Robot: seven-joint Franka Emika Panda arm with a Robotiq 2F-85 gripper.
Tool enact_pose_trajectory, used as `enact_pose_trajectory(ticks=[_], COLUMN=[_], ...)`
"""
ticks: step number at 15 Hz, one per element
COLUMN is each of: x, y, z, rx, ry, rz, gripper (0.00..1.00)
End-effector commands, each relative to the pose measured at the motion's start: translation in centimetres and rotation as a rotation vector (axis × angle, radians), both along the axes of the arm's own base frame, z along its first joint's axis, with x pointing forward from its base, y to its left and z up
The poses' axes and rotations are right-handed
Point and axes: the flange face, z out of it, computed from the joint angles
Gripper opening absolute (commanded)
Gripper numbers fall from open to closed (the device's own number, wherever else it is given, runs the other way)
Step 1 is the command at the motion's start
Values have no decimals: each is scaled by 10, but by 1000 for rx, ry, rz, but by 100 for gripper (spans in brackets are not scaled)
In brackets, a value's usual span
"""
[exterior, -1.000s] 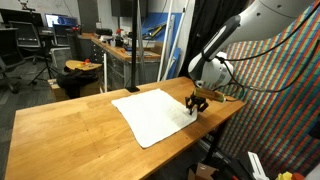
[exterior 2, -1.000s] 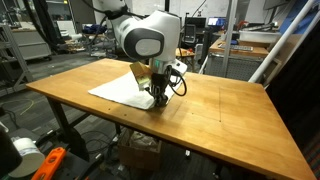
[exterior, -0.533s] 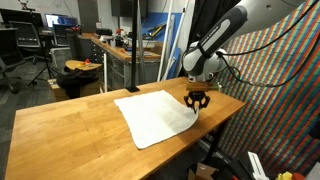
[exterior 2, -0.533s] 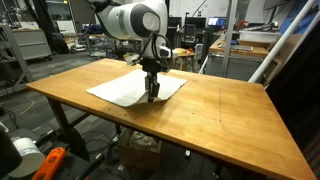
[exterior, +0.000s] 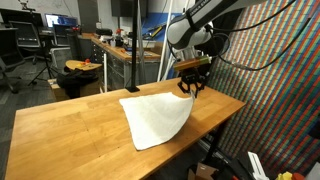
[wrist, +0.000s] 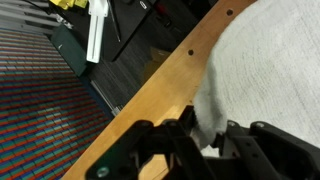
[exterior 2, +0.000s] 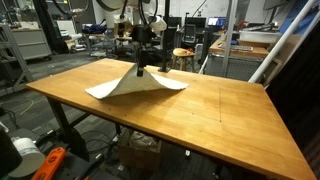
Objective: Fold the towel on the table
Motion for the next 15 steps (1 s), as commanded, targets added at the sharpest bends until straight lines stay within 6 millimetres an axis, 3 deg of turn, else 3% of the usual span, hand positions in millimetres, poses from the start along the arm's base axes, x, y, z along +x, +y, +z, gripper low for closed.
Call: enact_pose_trajectory(ticks=[1, 6, 15], x=[23, 56, 128], y=[25, 76, 132], z=[27, 33, 36], rx=[35, 189, 438], ry=[19, -53, -203], rz=[28, 18, 29], gripper=[3, 3, 3])
